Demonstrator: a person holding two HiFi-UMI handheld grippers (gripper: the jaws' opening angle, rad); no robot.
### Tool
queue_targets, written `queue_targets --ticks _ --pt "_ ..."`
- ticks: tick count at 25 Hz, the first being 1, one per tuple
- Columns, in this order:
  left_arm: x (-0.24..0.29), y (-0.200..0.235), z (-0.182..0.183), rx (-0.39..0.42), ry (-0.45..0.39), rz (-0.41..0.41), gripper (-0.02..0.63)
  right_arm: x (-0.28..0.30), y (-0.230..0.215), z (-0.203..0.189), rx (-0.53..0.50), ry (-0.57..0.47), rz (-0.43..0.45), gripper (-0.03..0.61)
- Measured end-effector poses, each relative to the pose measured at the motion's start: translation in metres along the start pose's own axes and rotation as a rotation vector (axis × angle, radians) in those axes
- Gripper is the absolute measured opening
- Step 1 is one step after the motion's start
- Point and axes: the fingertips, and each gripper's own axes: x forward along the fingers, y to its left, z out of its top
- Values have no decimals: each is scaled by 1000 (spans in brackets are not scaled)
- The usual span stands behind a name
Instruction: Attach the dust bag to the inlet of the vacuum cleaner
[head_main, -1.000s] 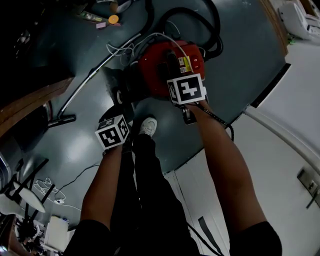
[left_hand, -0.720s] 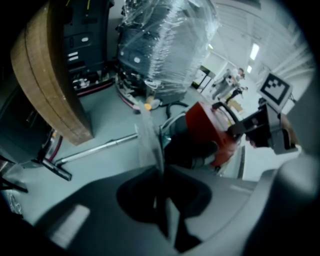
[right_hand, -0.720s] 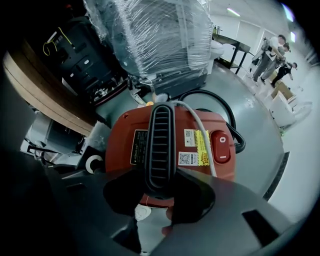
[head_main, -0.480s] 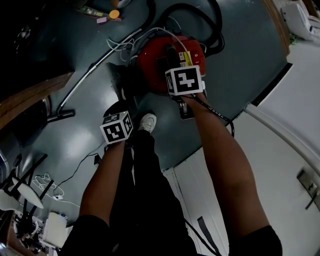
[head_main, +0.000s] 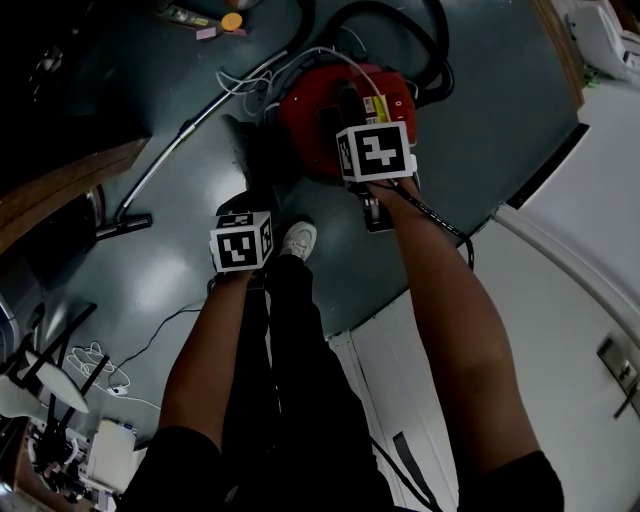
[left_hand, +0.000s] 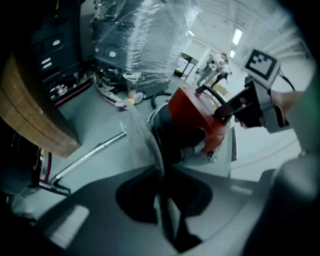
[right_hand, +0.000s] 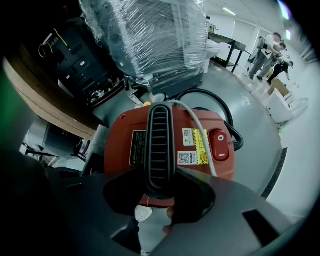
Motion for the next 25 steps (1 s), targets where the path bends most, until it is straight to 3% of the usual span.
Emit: queue_targets --ticks 3,5,8,10,14,19,22,25 --pt "4 -7 -1 29 22 -26 41 0 -1 -1 0 2 -1 130" --pt "5 -6 0 -23 39 -64 41 0 -1 0 2 0 -1 130" --pt "7 -4 -1 -165 62 -148 41 0 -1 0 5 0 -1 130" --pt "8 -6 -2 -196 66 -177 40 1 -1 0 5 4 -1 130" --pt "10 -16 -3 -10 73 -167 46 1 0 -1 2 10 3 130" --pt "20 -26 -5 12 108 -190 53 0 -1 -1 2 5 2 130" --pt "20 -31 -5 173 148 -124 55 1 0 0 -1 6 6 130" --pt "24 -39 -5 281 176 -103 57 1 0 0 -2 7 7 130"
